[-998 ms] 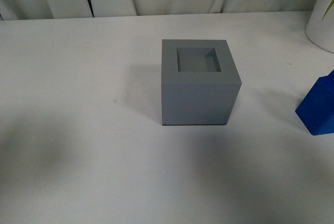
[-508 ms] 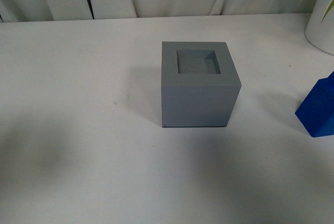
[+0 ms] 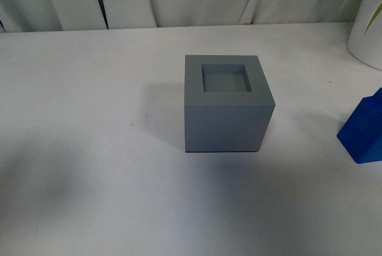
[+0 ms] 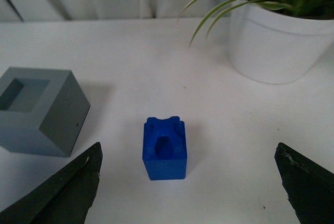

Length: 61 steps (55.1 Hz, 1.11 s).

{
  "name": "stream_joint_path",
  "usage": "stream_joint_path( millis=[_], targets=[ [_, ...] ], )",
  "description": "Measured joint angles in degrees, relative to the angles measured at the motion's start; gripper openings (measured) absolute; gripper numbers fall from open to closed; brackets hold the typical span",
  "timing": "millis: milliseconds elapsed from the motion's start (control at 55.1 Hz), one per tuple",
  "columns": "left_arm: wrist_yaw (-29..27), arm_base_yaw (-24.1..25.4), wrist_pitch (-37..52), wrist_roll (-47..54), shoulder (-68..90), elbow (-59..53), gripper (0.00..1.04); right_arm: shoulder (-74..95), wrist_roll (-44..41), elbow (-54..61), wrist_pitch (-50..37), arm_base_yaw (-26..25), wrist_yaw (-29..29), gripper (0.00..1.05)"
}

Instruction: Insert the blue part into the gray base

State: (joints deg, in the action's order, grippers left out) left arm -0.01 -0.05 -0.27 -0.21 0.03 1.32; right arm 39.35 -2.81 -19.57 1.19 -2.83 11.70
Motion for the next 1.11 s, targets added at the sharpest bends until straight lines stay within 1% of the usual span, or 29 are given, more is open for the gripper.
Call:
stream_joint_path(
  millis=[36, 54, 127, 182, 200, 236, 254, 290, 309, 345, 436, 472, 563, 708, 817, 962, 1107],
  targets=[
    [0.0, 0.0, 0.0, 0.0, 0.0, 0.0, 0.99, 4.7, -2.0, -3.3, 1.5, -0.4, 3.2, 0.97],
    [0.0, 0.0, 0.0, 0.0, 0.0, 0.0, 0.99, 7.9, -4.3, -5.7, 3.0, -0.6, 5.4, 0.97],
    [0.0, 0.0, 0.0, 0.0, 0.0, 0.0, 0.99, 13.6, -8.7, -10.7, 7.2, -0.7, 9.2, 0.97],
    [0.0, 0.0, 0.0, 0.0, 0.0, 0.0, 0.99, 18.6, -15.1, -15.6, 12.8, -0.7, 13.1, 0.97],
    [0.0, 0.0, 0.0, 0.0, 0.0, 0.0, 0.99, 20.8, -18.6, -18.0, 16.1, -0.7, 14.8, 0.97],
    [0.0, 0.0, 0.0, 0.0, 0.0, 0.0, 0.99, 23.7, -23.6, -20.9, 20.1, -0.7, 15.4, 0.97],
    [0.0, 0.0, 0.0, 0.0, 0.0, 0.0, 0.99, 25.9, -27.7, -23.1, 22.9, -0.8, 15.4, 0.97],
    [0.0, 0.0, 0.0, 0.0, 0.0, 0.0, 0.99, 28.6, -32.7, -26.0, 27.4, -0.9, 15.3, 0.97],
    [0.0, 0.0, 0.0, 0.0, 0.0, 0.0, 0.99, 30.6, -38.0, -28.0, 30.6, -1.0, 14.9, 0.97],
    [0.0, 0.0, 0.0, 0.0, 0.0, 0.0, 0.99, 32.9, -43.4, -30.5, 34.8, -1.0, 13.1, 0.97],
    [0.0, 0.0, 0.0, 0.0, 0.0, 0.0, 0.99, 36.8, -54.9, -34.3, 40.7, -1.0, 8.7, 0.97],
    [0.0, 0.0, 0.0, 0.0, 0.0, 0.0, 0.99, 39.5, -61.6, -36.8, 43.6, -1.0, 6.1, 0.97],
    [0.0, 0.0, 0.0, 0.0, 0.0, 0.0, 0.99, 43.4, -70.0, -41.0, 47.3, -0.5, 1.9, 0.97],
    [0.0, 0.0, 0.0, 0.0, 0.0, 0.0, 0.99, 49.1, -76.8, -48.0, 50.2, 1.3, -2.6, 0.97],
    [0.0, 0.0, 0.0, 0.0, 0.0, 0.0, 0.99, 53.4, -78.8, -52.4, 52.9, 2.9, -4.2, 0.97],
    [0.0, 0.0, 0.0, 0.0, 0.0, 0.0, 0.99, 57.2, -78.9, -55.2, 54.3, 4.6, -4.1, 0.97],
    [0.0, 0.0, 0.0, 0.0, 0.0, 0.0, 0.99, 60.7, -78.8, -56.5, 54.0, 6.3, -4.1, 0.97]
  ],
)
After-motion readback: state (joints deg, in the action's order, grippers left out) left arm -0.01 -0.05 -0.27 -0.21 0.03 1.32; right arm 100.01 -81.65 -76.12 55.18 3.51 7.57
